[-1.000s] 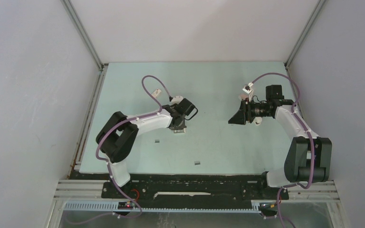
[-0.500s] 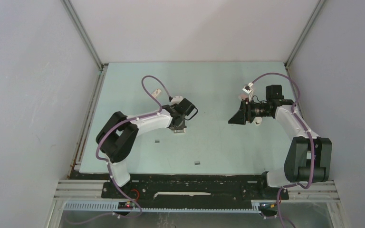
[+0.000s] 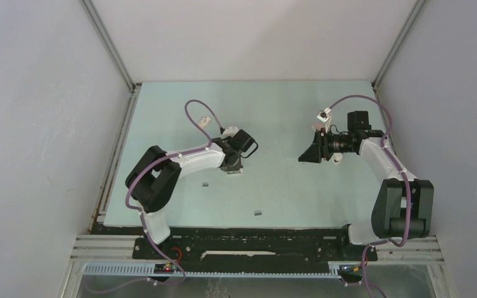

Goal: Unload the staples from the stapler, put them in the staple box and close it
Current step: Place the staple in the staple box, then adjust the stapler at the center of the board.

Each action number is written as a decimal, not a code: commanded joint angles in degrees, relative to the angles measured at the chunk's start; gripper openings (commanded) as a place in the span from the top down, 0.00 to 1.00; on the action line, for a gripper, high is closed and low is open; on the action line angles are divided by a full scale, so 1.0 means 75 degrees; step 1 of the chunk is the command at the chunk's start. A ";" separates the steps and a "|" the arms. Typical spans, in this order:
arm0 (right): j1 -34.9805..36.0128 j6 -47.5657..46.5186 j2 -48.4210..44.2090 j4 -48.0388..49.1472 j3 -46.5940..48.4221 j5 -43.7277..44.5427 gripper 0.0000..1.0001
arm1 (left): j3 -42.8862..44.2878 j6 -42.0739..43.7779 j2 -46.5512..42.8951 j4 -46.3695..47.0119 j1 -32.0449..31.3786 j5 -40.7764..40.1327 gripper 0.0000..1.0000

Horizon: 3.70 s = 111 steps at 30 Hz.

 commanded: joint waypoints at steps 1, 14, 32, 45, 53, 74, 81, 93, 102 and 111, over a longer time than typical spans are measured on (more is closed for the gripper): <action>0.0008 -0.0084 -0.0049 0.0047 0.0004 -0.0128 0.45 | -0.0210 -0.0155 -0.0212 0.0021 -0.0032 -0.0170 0.93; 0.0008 -0.0084 -0.0046 0.0051 0.0003 -0.0129 0.45 | -0.0177 -0.0177 -0.0251 -0.0149 -0.0131 -0.0225 0.92; 0.0008 -0.0073 -0.0049 0.0051 -0.0004 -0.0134 0.45 | -0.0116 -0.0213 -0.0196 -0.0260 -0.0164 -0.0315 0.80; 0.0007 -0.0084 -0.0048 0.0037 -0.0004 -0.0116 0.45 | -0.0016 -0.0188 -0.0261 -0.0290 -0.0168 -0.0349 0.73; 0.0008 -0.0080 -0.0073 0.0037 -0.0001 -0.0120 0.45 | 0.0024 -0.0181 -0.0581 -0.0354 -0.0170 -0.0356 0.73; 0.0224 -0.0598 -0.0605 -0.0259 0.0003 -0.0479 0.45 | -0.3008 0.0812 -0.6114 0.1347 0.0014 -0.0893 0.25; 0.0357 -0.0918 -0.0847 -0.0447 0.0006 -0.0672 0.45 | -0.4157 0.0501 -0.7493 0.1682 0.0525 -0.0519 0.19; 0.0361 -0.0977 -0.0811 -0.0494 0.0006 -0.0637 0.44 | -0.5217 -0.0186 -0.8728 0.2069 0.1095 -0.0368 0.00; 0.0366 -0.0997 -0.0810 -0.0512 -0.0002 -0.0620 0.44 | -0.5505 -0.0528 -0.8538 0.2555 0.1335 0.0208 0.00; 0.0360 -0.1001 -0.0771 -0.0521 0.0002 -0.0608 0.44 | -0.5900 -0.1029 -0.8656 0.2786 0.1425 0.0213 0.00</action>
